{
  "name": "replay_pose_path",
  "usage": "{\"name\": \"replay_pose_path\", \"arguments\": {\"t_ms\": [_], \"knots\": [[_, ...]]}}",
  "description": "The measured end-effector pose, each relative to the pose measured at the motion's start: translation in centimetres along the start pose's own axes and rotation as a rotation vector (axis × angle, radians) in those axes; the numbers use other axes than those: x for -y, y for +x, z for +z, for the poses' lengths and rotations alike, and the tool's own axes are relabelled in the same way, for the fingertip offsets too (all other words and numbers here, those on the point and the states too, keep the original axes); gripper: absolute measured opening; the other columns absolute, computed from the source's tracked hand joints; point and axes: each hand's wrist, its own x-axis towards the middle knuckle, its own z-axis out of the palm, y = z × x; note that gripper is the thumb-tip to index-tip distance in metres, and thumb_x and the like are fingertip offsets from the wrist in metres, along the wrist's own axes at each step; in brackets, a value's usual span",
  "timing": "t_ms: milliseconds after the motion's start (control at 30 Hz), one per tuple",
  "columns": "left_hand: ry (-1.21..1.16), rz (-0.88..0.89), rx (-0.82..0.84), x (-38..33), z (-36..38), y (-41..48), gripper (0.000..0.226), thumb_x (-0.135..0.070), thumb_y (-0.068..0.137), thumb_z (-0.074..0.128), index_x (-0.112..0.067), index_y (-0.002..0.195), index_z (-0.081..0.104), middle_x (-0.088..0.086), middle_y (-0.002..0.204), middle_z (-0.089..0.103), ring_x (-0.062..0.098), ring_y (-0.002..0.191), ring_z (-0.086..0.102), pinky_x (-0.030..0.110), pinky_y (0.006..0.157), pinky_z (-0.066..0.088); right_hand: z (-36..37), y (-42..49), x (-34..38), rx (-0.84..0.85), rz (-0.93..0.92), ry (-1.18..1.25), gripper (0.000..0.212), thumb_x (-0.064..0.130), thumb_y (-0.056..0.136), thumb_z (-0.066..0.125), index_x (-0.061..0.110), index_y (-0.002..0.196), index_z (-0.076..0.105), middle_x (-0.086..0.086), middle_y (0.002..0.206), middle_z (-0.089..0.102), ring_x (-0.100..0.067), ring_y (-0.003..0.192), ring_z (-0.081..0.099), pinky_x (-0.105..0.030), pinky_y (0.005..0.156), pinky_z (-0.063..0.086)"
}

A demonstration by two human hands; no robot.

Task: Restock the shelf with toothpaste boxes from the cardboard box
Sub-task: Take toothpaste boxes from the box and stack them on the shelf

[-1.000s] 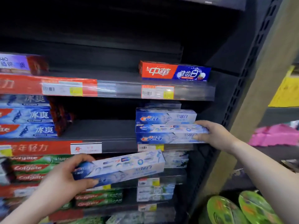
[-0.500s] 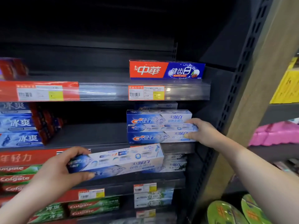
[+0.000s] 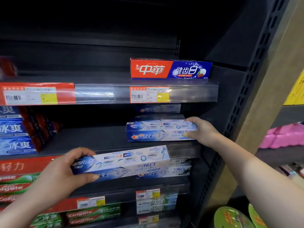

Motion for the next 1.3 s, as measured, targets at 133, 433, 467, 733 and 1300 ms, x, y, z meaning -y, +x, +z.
{"name": "replay_pose_path", "arguments": {"t_ms": [133,433,467,733,1300], "knots": [[-0.009,-0.016,0.015,0.1,-0.1,0.1,0.061,-0.018,0.052,0.088,-0.059,0.081,0.053,-0.006,0.077,0.068,0.02,0.059,0.064,0.028,0.062,0.047,0.6,0.4,-0.4,0.059,-0.004,-0.008,0.059,0.013,0.08,0.069,0.013,0.134,0.045,-0.008,0.14,0.045,-0.021,0.127,0.043,-0.025,0.106,0.03],[-0.037,-0.053,0.04,0.4,-0.1,0.9,0.053,-0.035,0.047,0.088,-0.056,0.084,0.055,-0.022,0.085,0.066,0.008,0.056,0.063,0.024,0.06,0.048,1.2,1.2,-0.7,0.006,-0.005,-0.078,0.056,0.013,0.078,0.071,0.014,0.131,0.05,-0.01,0.134,0.042,-0.02,0.122,0.044,-0.014,0.096,0.024],[-0.051,-0.064,0.042,0.3,-0.1,1.0,0.053,-0.047,0.04,0.082,-0.054,0.085,0.055,-0.026,0.085,0.064,0.004,0.054,0.062,0.023,0.058,0.048,1.2,1.2,-0.7,0.003,0.0,-0.086,0.057,0.014,0.079,0.07,0.014,0.131,0.049,-0.01,0.134,0.041,-0.02,0.122,0.044,-0.014,0.095,0.025],[0.009,-0.022,-0.006,0.1,0.0,2.1,0.056,-0.017,0.055,0.087,-0.054,0.084,0.055,-0.034,0.088,0.06,-0.005,0.066,0.058,0.018,0.059,0.044,1.3,1.1,-0.5,-0.016,0.023,-0.102,0.06,0.016,0.08,0.069,0.014,0.135,0.045,-0.01,0.136,0.038,-0.021,0.125,0.042,-0.015,0.099,0.023],[-0.033,-0.048,0.001,-7.4,4.1,14.2,0.056,-0.035,0.058,0.082,-0.025,0.11,0.064,0.001,0.113,0.066,0.022,0.101,0.062,0.041,0.091,0.051,0.9,-2.8,0.1,-0.043,0.094,-0.162,0.09,0.026,0.08,0.069,0.014,0.147,0.01,-0.005,0.153,0.014,-0.021,0.137,0.027,-0.026,0.108,0.025]]}}
